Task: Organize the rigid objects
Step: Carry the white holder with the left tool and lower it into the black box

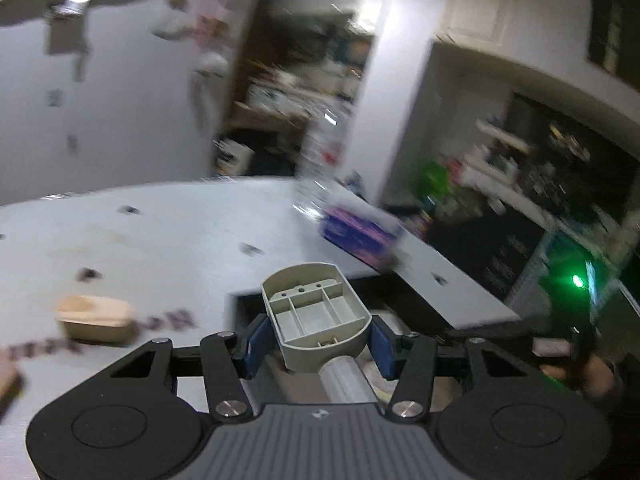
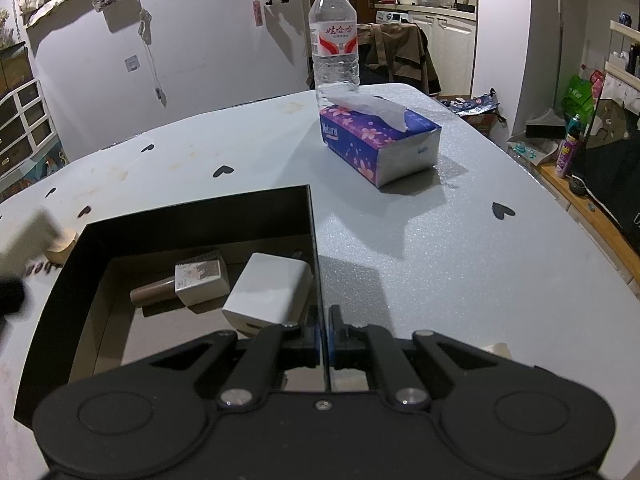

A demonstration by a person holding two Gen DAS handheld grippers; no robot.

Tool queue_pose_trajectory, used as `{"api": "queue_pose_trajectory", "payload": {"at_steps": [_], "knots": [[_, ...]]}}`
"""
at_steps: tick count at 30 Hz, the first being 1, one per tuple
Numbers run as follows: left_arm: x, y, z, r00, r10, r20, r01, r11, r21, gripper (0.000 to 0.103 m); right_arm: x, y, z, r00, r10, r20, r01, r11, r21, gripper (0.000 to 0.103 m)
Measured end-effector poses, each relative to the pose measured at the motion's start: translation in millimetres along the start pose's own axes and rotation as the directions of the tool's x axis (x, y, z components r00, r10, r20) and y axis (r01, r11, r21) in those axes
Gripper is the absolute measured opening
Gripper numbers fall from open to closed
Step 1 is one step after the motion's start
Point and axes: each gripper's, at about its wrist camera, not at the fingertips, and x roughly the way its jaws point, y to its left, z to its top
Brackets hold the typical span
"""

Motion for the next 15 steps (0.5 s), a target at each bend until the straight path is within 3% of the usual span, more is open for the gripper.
{"api": "queue_pose_trajectory", "payload": {"at_steps": [4, 7, 10, 15], "knots": [[35, -17, 2, 0.995, -0.022, -0.100, 0.030, 0.996, 0.079, 0.053, 0, -1, 0, 1.000, 0.005, 0.000, -0.005, 1.000, 0.000, 0.004], [64, -21, 3, 0.981, -0.034, -0.191, 0.063, 0.987, 0.146, 0.053, 0, -1, 0, 1.000, 0.009, 0.001, -0.009, 1.000, 0.001, 0.004], [84, -29, 4, 0.965, -0.018, -0.260, 0.087, 0.964, 0.252, 0.053, 0, -2, 0, 1.000, 0.012, 0.001, -0.012, 1.000, 0.003, 0.004], [102, -27, 2, 0.936, -0.025, -0.352, 0.152, 0.929, 0.337, 0.053, 0, -2, -1, 1.000, 0.011, 0.002, -0.011, 1.000, 0.002, 0.004]]}}
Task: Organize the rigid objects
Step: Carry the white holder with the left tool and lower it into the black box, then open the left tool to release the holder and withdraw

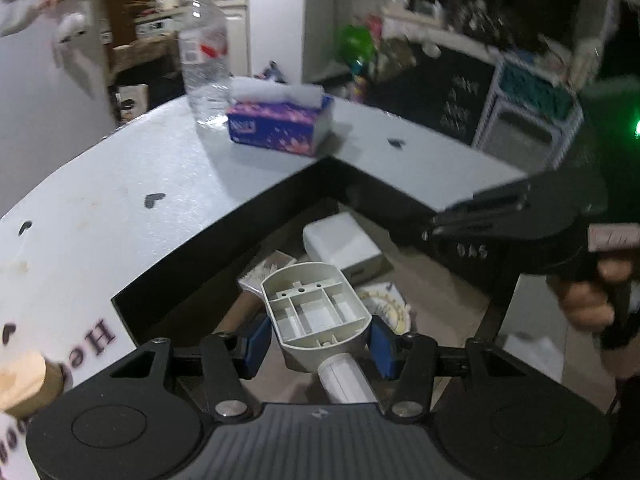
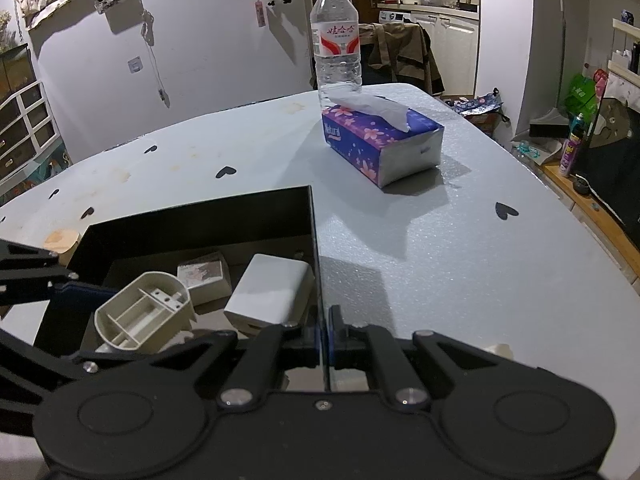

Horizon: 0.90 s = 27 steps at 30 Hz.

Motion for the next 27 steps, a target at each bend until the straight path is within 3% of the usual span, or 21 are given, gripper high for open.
{"api": "queue_pose_trajectory", "payload": {"at_steps": [6, 11, 22, 27], "knots": [[14, 0, 0, 0.999, 0.016, -0.039, -0.015, 0.999, 0.036, 0.054, 0, 0, 0, 1.000, 0.001, 0.000, -0.001, 1.000, 0.001, 0.004], [15, -5, -3, 0.999, 0.005, -0.054, -0.002, 0.999, 0.046, 0.080, 0, 0, 0, 1.000, 0.001, 0.000, -0.001, 1.000, 0.002, 0.004], [6, -3, -5, 0.999, 0.005, -0.043, -0.004, 1.000, 0.013, 0.080, 0, 0, 0, 1.000, 0.001, 0.000, -0.001, 1.000, 0.002, 0.004], [-7, -6, -3, 1.000, -0.013, -0.005, 0.013, 1.000, -0.009, 0.090, 1, 0, 0, 1.000, -0.002, 0.000, 0.002, 1.000, 0.003, 0.004]]}}
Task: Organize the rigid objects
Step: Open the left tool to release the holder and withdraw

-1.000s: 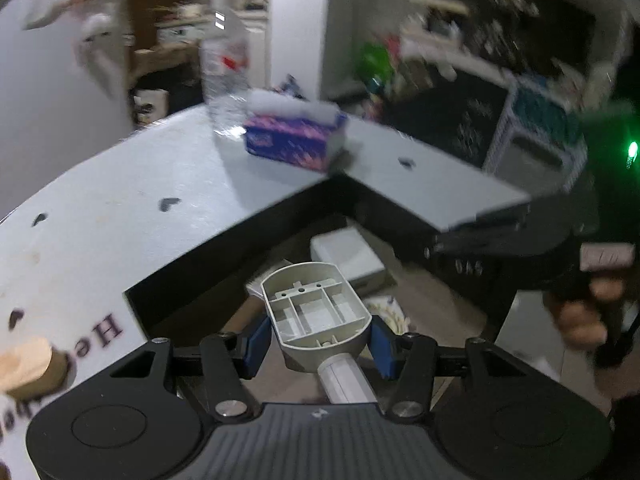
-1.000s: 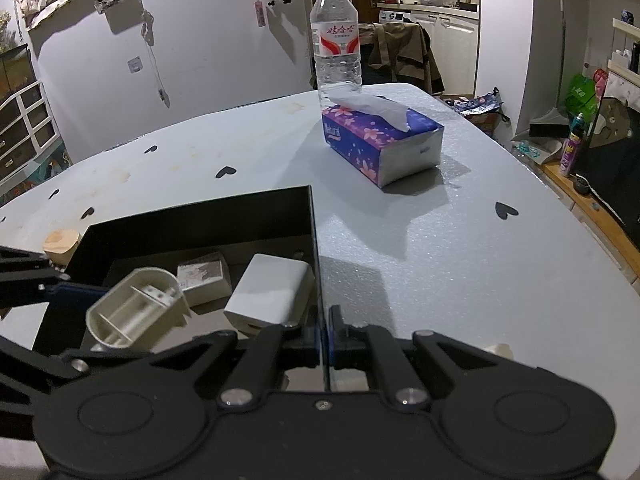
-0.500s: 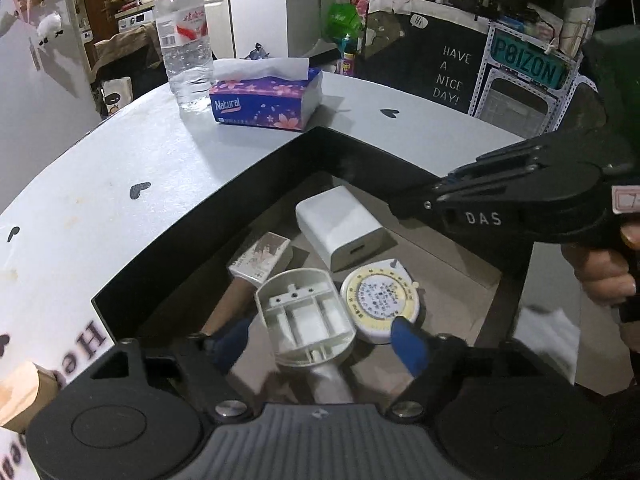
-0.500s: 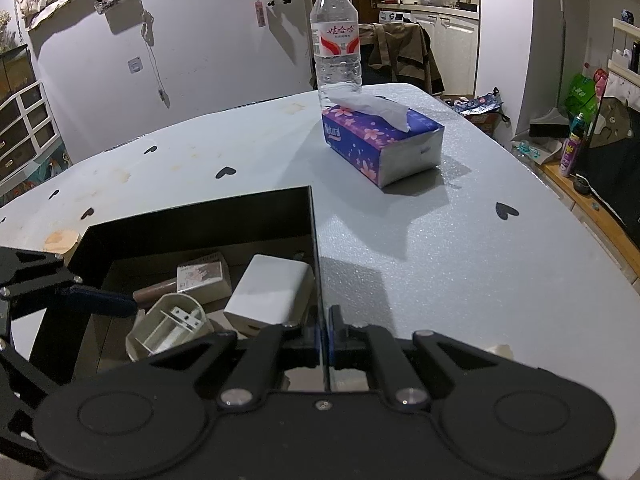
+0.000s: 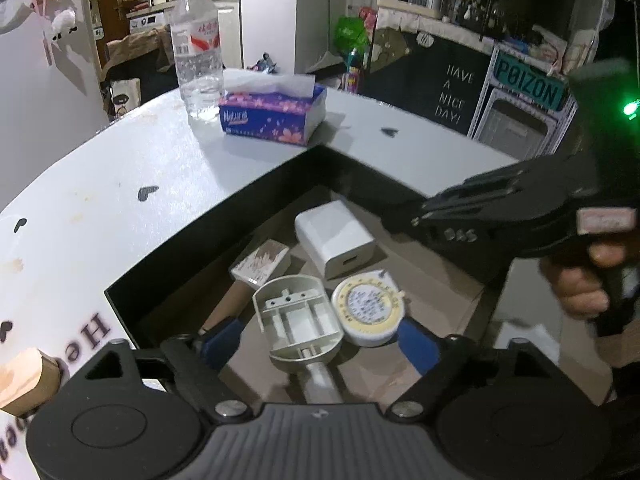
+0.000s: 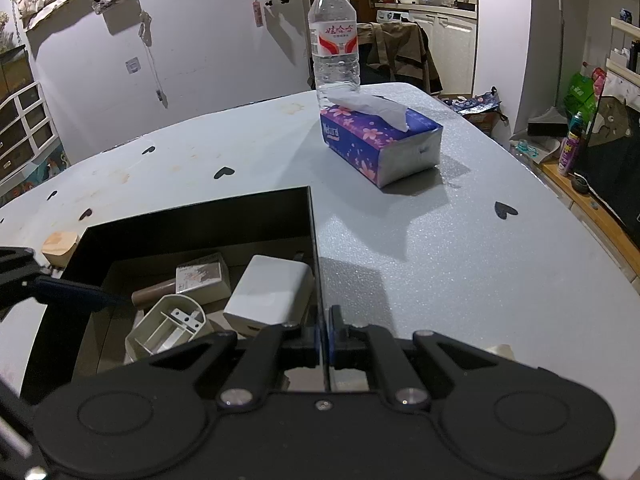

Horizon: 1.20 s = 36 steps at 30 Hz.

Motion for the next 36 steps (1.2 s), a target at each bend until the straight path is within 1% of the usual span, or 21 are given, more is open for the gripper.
{"api": "queue_pose_trajectory", "payload": {"at_steps": [5, 8, 14, 18, 21, 23, 25, 28, 31, 34, 36], "knots": [[-17, -7, -1, 0.999, -0.010, 0.033, 0.010, 1.000, -0.015, 0.100, 0, 0, 0, 1.000, 0.000, 0.000, 0.000, 1.000, 0.000, 0.004], [-28, -10, -6, 0.998, 0.005, 0.062, -0.003, 1.000, -0.029, 0.102, 0, 0, 0, 1.000, 0.000, 0.000, 0.000, 1.000, -0.001, 0.004], [-52, -9, -21, 0.992, 0.056, 0.115, -0.045, 0.994, -0.096, 0.103, 0, 0, 0, 1.000, -0.001, 0.000, 0.001, 1.000, -0.002, 0.004], [-69, -9, -35, 0.977, 0.126, 0.172, -0.101, 0.984, -0.150, 0.103, 1, 0, 0, 1.000, -0.001, 0.000, 0.001, 1.000, -0.003, 0.004], [-81, -5, -45, 0.965, 0.169, 0.200, -0.128, 0.971, -0.201, 0.103, 1, 0, 0, 1.000, -0.003, 0.001, 0.003, 1.000, -0.004, 0.004], [-88, -3, -54, 0.952, 0.222, 0.213, -0.170, 0.956, -0.239, 0.103, 1, 0, 0, 1.000, -0.003, 0.001, 0.003, 1.000, -0.003, 0.004], [-95, 0, -64, 0.932, 0.285, 0.224, -0.220, 0.936, -0.276, 0.103, 1, 0, 0, 1.000, -0.002, 0.001, 0.002, 1.000, -0.003, 0.004], [-103, 7, -81, 0.898, 0.378, 0.226, -0.284, 0.890, -0.357, 0.103, 1, 0, 0, 1.000, -0.002, 0.001, 0.002, 1.000, -0.003, 0.004], [-110, 18, -101, 0.860, 0.468, 0.203, -0.349, 0.830, -0.436, 0.103, 0, 0, 0, 1.000, -0.001, 0.002, 0.001, 1.000, -0.005, 0.004], [-119, 30, -124, 0.811, 0.560, 0.166, -0.415, 0.753, -0.511, 0.103, -1, 0, 1, 1.000, 0.002, 0.003, -0.002, 1.000, -0.003, 0.004], [-125, 37, -139, 0.784, 0.604, 0.142, -0.441, 0.703, -0.558, 0.103, -1, 1, 1, 1.000, 0.001, 0.003, -0.001, 1.000, -0.006, 0.004]]}}
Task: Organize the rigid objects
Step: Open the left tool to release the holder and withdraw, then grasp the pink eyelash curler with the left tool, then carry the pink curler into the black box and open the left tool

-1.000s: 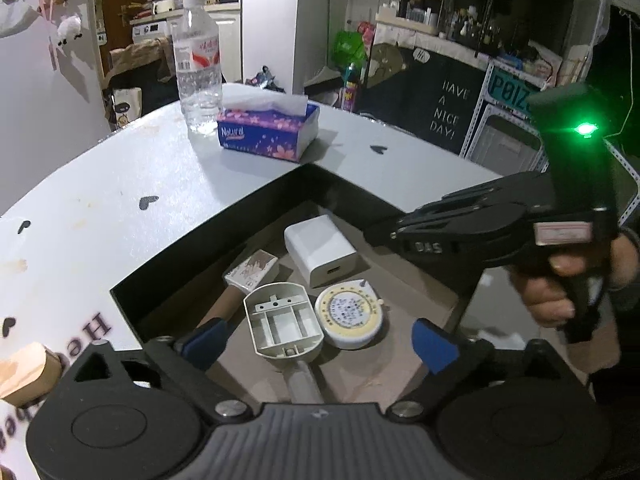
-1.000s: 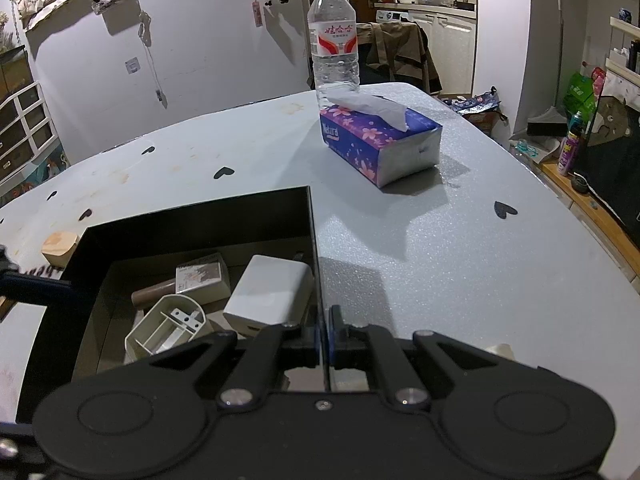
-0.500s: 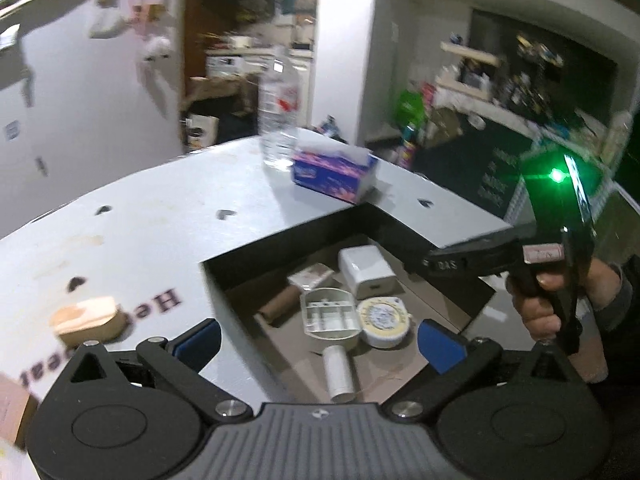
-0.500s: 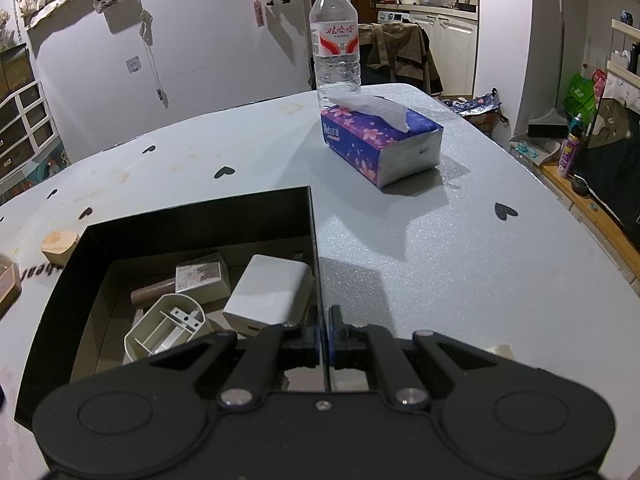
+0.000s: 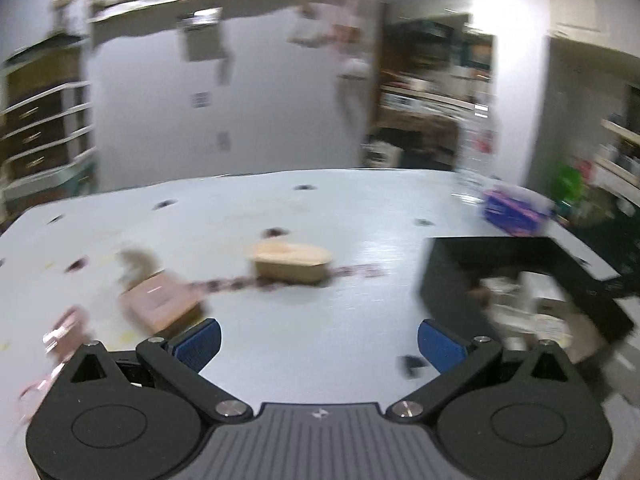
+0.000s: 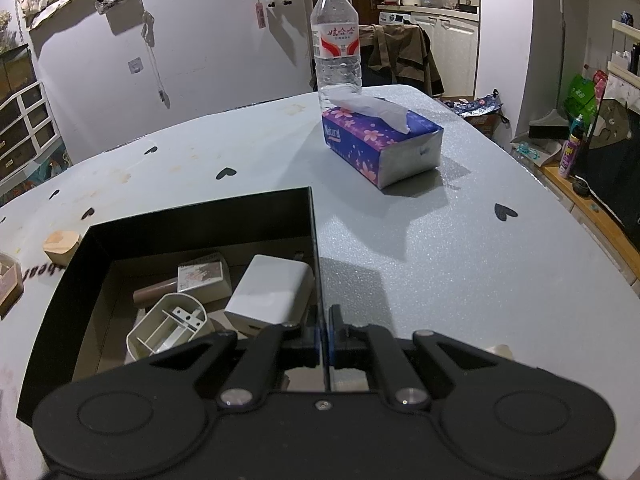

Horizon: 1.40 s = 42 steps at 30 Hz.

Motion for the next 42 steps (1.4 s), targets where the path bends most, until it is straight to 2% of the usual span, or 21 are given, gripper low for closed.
{"api": "queue_pose_trajectory", "payload": {"at_steps": [4, 8, 17, 22, 27, 31, 33, 34, 35, 37, 42], "knots": [[-6, 29, -9, 0.993, 0.114, 0.016, -0.113, 0.992, -0.058, 0.103, 0, -1, 0, 1.000, 0.001, 0.003, -0.001, 1.000, 0.004, 0.004], [-14, 53, -14, 0.975, 0.219, 0.032, -0.214, 0.970, -0.115, 0.103, -2, 0, -1, 1.000, -0.003, 0.005, 0.003, 1.000, 0.002, 0.004], [-11, 102, -16, 0.913, 0.409, 0.009, -0.400, 0.897, -0.188, 0.103, -4, 0, -2, 1.000, -0.009, 0.007, 0.009, 1.000, -0.005, 0.004], [3, 127, -17, 0.908, 0.419, -0.030, -0.415, 0.884, -0.215, 0.099, -4, 0, -2, 1.000, -0.009, 0.006, 0.009, 1.000, -0.004, 0.004], [27, 146, -20, 0.898, 0.429, -0.096, -0.440, 0.870, -0.222, 0.080, -4, 0, -2, 1.000, -0.007, 0.005, 0.008, 1.000, -0.005, 0.004], [37, 155, -24, 0.880, 0.459, -0.124, -0.475, 0.854, -0.213, 0.064, -3, 0, -1, 1.000, -0.007, 0.004, 0.007, 1.000, -0.004, 0.004], [38, 159, -26, 0.884, 0.452, -0.118, -0.468, 0.855, -0.223, 0.061, -3, 0, -1, 1.000, -0.008, 0.004, 0.008, 1.000, -0.004, 0.004], [38, 160, -26, 0.888, 0.446, -0.114, -0.460, 0.858, -0.227, 0.056, -3, 0, -1, 1.000, -0.007, 0.004, 0.007, 1.000, -0.003, 0.004], [37, 161, -27, 0.892, 0.438, -0.107, -0.451, 0.862, -0.229, 0.046, -3, 0, -1, 1.000, -0.008, 0.003, 0.008, 1.000, -0.002, 0.004], [37, 161, -26, 0.897, 0.430, -0.098, -0.441, 0.868, -0.228, 0.036, -3, 0, -1, 1.000, -0.008, 0.003, 0.008, 1.000, -0.001, 0.004], [33, 161, -27, 0.909, 0.406, -0.095, -0.416, 0.872, -0.257, 0.034, -2, 0, 0, 1.000, -0.008, 0.002, 0.008, 1.000, 0.000, 0.004]]}}
